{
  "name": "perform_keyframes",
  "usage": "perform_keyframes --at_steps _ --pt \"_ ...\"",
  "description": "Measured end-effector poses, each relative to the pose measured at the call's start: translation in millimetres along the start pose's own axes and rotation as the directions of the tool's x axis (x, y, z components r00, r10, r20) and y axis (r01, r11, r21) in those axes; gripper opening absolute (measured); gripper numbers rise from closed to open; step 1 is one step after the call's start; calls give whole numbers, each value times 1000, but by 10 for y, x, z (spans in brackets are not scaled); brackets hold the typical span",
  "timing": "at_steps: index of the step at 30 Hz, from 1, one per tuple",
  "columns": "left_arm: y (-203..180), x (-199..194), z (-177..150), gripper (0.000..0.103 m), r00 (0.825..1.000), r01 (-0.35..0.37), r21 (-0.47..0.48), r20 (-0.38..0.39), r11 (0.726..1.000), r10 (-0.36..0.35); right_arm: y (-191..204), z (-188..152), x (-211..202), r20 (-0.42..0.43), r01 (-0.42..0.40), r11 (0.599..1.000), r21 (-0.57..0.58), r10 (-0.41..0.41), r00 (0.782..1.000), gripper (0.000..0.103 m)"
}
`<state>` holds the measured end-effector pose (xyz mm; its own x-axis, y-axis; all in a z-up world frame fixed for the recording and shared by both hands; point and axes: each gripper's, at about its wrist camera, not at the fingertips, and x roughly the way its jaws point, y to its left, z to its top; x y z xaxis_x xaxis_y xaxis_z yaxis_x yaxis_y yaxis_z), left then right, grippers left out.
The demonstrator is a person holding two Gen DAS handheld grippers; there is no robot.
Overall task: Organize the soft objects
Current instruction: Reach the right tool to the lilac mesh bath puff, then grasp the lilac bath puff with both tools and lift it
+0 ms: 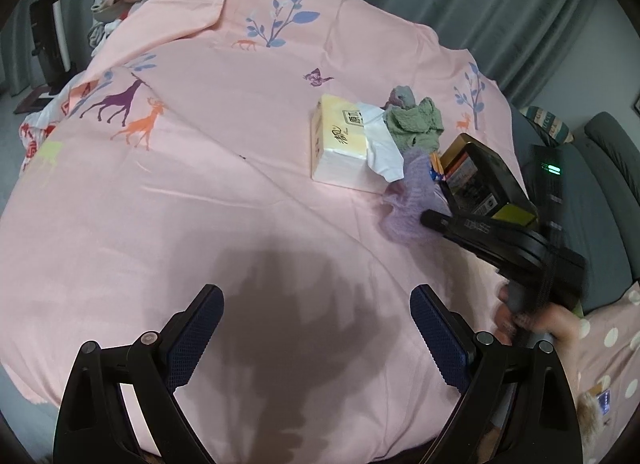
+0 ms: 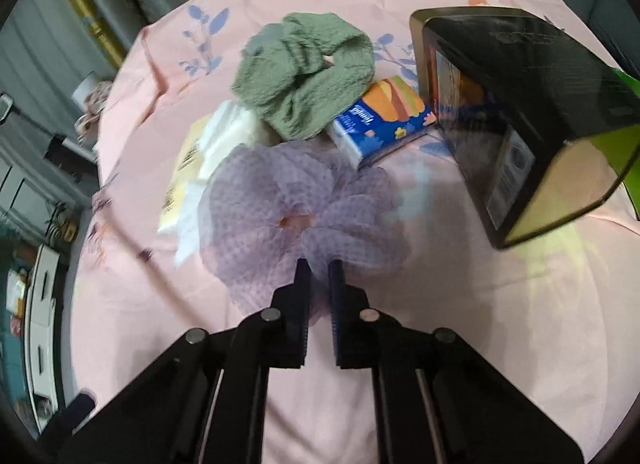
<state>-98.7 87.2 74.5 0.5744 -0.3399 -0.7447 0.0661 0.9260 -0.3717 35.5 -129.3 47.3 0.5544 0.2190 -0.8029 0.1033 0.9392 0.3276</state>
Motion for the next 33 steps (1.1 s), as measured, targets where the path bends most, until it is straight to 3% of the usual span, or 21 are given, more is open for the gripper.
perform_keyframes --at_steps 7,10,12,14,16,22,24,26,28,30,33 --pt "-75 51 -13 94 1000 10 18 -11 1000 -10 -47 -360 -662 -46 -113 990 -89 109 993 9" --pt "-155 113 -50 94 999 27 34 -30 999 -26 -99 -507 -682 -85 -129 987 -93 121 989 12" --pt "-216 164 -81 94 998 36 43 -51 998 -34 -147 -580 -675 -93 -107 990 -94 98 991 22" --pt "-283 211 -115 94 996 50 51 -72 997 -47 -251 -616 -705 -72 -60 996 -63 55 996 67" --pt "-360 250 -150 94 994 76 55 -87 996 -71 -340 -599 -740 -40 -55 998 -23 54 998 77" --pt "-606 362 -222 92 987 142 62 -87 988 -136 -499 -511 -666 -27 -173 980 94 177 984 77" --pt "-690 437 -243 76 985 154 73 -93 985 -147 -479 -502 -580 -49 -200 974 109 206 977 77" --pt "-758 586 -269 51 978 165 70 -145 984 -153 -454 -523 -441 -85 -212 969 126 223 971 77" --pt "-801 710 -287 40 968 184 57 -183 981 -171 -432 -550 -317 -111 -224 963 148 241 964 77" --pt "-842 794 -309 32 964 187 53 -200 981 -173 -404 -579 -207 -135 -262 951 168 285 949 68" --pt "-898 827 -308 26 967 189 77 -191 979 -171 -382 -610 -132 -150 -268 950 163 292 945 48"
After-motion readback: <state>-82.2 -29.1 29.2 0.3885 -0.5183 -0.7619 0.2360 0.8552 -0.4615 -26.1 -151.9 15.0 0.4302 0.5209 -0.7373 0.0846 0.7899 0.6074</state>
